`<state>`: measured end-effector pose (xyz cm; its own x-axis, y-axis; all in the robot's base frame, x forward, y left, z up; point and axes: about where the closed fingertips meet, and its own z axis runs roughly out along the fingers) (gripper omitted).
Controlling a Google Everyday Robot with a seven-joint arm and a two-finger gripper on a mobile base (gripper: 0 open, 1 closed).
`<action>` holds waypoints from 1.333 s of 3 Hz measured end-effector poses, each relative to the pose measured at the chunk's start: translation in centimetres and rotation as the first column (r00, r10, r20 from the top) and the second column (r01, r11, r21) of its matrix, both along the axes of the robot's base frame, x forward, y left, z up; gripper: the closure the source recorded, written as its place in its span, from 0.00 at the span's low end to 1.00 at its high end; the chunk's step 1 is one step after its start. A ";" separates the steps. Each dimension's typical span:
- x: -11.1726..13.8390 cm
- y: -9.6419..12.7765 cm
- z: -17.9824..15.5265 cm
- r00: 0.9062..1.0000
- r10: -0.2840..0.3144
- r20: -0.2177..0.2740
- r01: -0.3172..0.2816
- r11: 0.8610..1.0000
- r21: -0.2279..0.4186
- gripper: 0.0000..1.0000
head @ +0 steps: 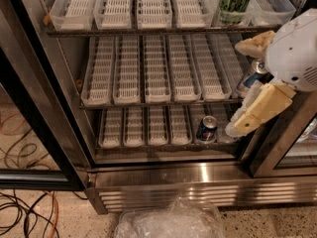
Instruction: Pick green can from top shelf of fridge
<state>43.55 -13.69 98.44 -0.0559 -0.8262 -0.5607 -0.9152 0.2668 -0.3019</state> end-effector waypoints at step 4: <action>0.8 4.0 1.5 1.000 0.017 0.006 -0.018 0.979 0.205 0.00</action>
Offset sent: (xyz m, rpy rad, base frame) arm -0.0004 0.0082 0.0027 0.0983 0.0032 0.0273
